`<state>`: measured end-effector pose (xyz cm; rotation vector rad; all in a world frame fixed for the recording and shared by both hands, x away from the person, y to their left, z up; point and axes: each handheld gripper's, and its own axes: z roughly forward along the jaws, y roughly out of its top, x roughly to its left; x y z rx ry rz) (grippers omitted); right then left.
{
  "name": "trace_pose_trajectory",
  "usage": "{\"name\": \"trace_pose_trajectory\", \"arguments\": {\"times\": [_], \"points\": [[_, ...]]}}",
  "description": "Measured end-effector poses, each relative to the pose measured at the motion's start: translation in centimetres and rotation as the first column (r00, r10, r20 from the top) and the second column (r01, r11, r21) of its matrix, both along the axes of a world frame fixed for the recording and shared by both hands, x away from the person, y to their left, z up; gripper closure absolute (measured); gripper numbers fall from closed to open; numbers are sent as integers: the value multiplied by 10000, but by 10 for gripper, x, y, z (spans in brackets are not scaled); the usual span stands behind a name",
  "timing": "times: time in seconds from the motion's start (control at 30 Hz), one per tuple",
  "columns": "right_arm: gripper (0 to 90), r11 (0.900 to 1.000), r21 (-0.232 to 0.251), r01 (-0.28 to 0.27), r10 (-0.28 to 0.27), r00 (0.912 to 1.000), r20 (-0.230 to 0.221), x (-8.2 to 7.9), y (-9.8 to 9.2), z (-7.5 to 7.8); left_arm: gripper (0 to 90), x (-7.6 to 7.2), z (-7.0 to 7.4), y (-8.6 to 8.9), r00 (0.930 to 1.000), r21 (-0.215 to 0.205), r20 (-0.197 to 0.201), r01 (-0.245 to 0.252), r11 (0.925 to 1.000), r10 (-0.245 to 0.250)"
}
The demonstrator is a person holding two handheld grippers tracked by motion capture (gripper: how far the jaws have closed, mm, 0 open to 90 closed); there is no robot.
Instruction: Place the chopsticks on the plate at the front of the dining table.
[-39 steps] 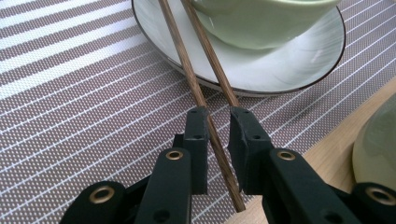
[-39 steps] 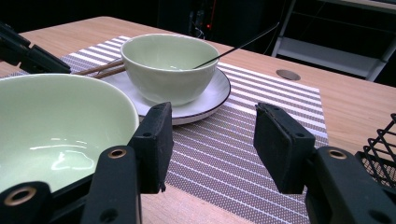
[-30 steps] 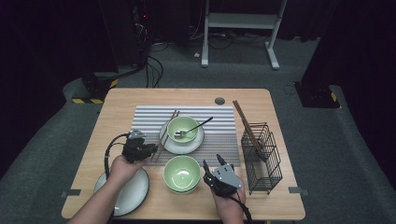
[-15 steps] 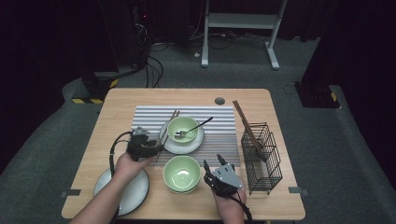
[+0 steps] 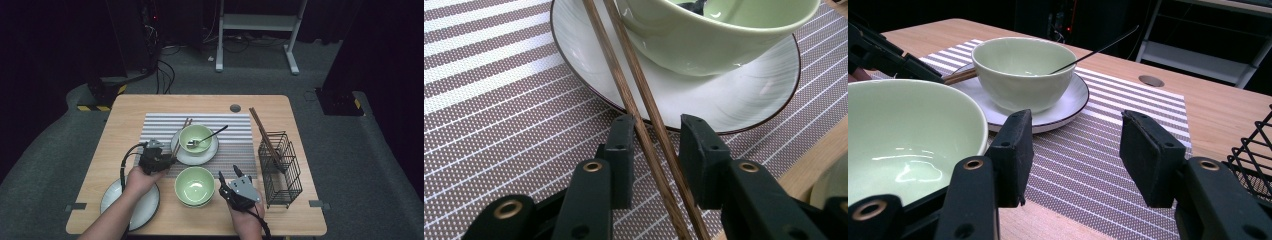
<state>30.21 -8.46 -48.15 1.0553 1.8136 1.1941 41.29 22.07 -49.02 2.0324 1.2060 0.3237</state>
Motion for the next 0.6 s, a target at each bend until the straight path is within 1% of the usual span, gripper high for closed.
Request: {"name": "trace_pose_trajectory", "arguments": {"times": [0.23, 0.37, 0.6], "points": [[471, 10000, 7, 7, -7, 10000, -12, 0, 0, 0, 724, -2, 2, -2, 9998, 18, 69, 194, 9998, -194], [471, 10000, 15, -22, 22, 10000, -28, 0, 1, -1, 733, -3, 3, -2, 9998, 33, 59, 200, 9998, -201], [471, 10000, 1, -43, 43, 10000, -30, 1, 1, -1, 718, -4, 4, -1, 9998, -89, 18, 214, 9997, -213]]}}
